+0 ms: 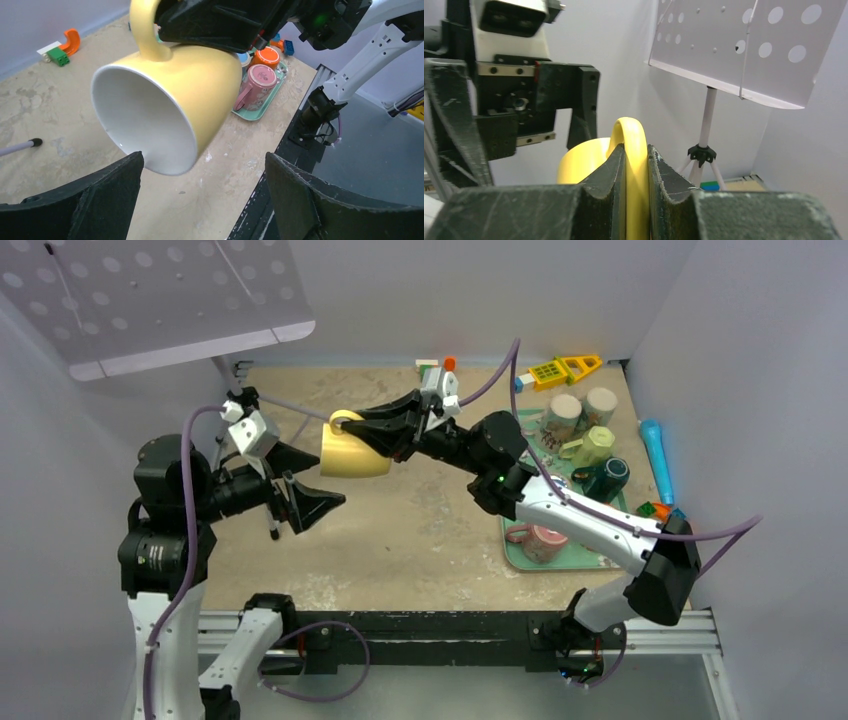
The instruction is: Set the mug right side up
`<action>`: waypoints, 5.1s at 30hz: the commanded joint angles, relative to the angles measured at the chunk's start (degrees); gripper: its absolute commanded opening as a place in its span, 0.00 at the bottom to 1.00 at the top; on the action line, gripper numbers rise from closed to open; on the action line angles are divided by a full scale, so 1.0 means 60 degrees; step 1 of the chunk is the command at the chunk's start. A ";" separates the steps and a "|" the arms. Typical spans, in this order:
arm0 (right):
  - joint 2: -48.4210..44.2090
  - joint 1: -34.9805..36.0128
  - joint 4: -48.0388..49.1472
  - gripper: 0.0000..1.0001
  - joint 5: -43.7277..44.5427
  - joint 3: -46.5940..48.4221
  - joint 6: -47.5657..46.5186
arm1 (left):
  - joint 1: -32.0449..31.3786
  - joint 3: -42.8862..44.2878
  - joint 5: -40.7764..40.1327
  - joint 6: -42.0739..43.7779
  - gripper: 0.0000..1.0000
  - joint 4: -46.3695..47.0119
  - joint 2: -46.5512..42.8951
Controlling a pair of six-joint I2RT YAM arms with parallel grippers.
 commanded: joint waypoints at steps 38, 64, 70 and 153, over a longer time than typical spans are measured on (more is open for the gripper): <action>-0.2325 -0.2603 -0.5144 0.93 0.6077 -0.2671 -0.0844 | 0.1644 -0.3553 -0.8164 0.6075 0.00 -0.1420 0.4804; -0.2210 -0.5530 -0.6402 0.98 0.7575 -0.2789 -0.0050 | 0.4019 -0.3980 -0.6923 0.7199 0.46 -0.0536 0.5683; -0.1244 -0.5684 -0.9315 0.90 0.5705 -0.1570 -0.2273 | 0.4008 -0.3030 -0.6289 0.7197 0.74 -0.1908 0.4448; -0.2696 -0.1861 -0.3034 0.00 -0.1878 -0.0526 0.0422 | 0.0940 0.1792 0.3168 0.1331 1.00 -0.1225 0.2359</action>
